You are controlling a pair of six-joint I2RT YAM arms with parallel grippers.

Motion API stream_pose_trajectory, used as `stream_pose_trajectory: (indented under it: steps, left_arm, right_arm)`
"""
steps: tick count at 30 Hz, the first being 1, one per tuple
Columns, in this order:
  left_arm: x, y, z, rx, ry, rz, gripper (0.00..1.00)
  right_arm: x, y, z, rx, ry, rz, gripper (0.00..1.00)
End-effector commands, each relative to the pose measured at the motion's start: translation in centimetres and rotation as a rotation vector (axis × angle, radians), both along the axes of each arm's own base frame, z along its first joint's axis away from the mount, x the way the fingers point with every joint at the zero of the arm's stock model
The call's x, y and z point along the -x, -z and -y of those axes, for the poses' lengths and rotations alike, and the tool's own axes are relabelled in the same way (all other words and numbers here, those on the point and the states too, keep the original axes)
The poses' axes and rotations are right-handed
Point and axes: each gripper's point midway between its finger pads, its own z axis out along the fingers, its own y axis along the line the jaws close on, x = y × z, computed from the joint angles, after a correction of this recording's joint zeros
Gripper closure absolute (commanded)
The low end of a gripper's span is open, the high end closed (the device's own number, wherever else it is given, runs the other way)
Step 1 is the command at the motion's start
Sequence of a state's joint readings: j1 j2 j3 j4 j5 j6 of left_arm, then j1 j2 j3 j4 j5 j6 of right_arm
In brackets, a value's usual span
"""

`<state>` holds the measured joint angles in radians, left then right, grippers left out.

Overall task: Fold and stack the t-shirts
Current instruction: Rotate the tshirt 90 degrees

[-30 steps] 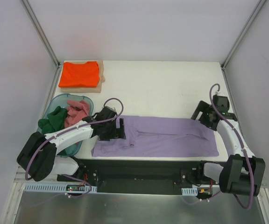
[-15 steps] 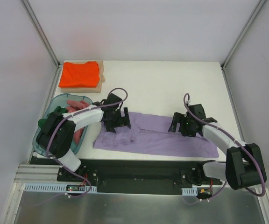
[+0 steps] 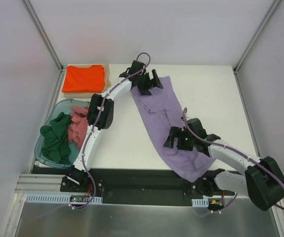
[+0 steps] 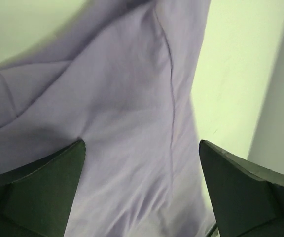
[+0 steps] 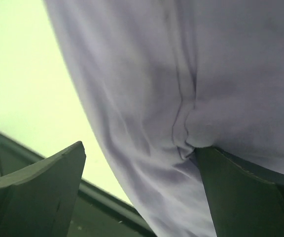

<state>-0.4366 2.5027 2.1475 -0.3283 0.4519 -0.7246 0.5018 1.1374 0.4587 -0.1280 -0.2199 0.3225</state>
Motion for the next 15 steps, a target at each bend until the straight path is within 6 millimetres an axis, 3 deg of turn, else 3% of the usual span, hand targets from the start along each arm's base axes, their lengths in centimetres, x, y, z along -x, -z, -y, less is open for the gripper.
stream_pose_trajectory:
  steps: [1, 4, 6, 8, 11, 13, 15]
  left_arm:
    - [-5.9, 0.2, 3.5, 0.193, -0.020, 0.053, 0.01]
    - [-9.3, -1.5, 3.7, 0.356, -0.118, 0.134, 0.01]
    - [-10.4, -3.7, 2.5, 0.381, -0.171, 0.177, 0.01]
    - [-10.4, -6.5, 2.2, 0.395, -0.123, 0.239, 0.01]
    - [-9.3, -11.2, 1.5, 0.369, -0.056, 0.328, 0.01]
    - [-8.5, -13.7, 0.5, 0.303, -0.048, 0.392, 0.01]
    - [-7.0, -14.9, -0.6, 0.243, -0.050, 0.405, 0.01]
  right_arm:
    - [6.7, 1.5, -5.4, -0.050, -0.175, -0.227, 0.04]
    - [8.3, -0.2, -10.5, -0.090, -0.394, -0.202, 0.04]
    - [8.6, -1.3, -11.7, -0.086, -0.451, -0.168, 0.04]
    - [7.8, -2.1, -11.4, -0.049, -0.441, -0.112, 0.04]
    - [6.0, -3.3, -9.0, 0.067, -0.388, -0.002, 0.04]
    - [5.5, -4.1, -7.6, 0.114, -0.353, 0.047, 0.04]
    - [5.2, -4.6, -6.4, 0.134, -0.318, 0.080, 0.04]
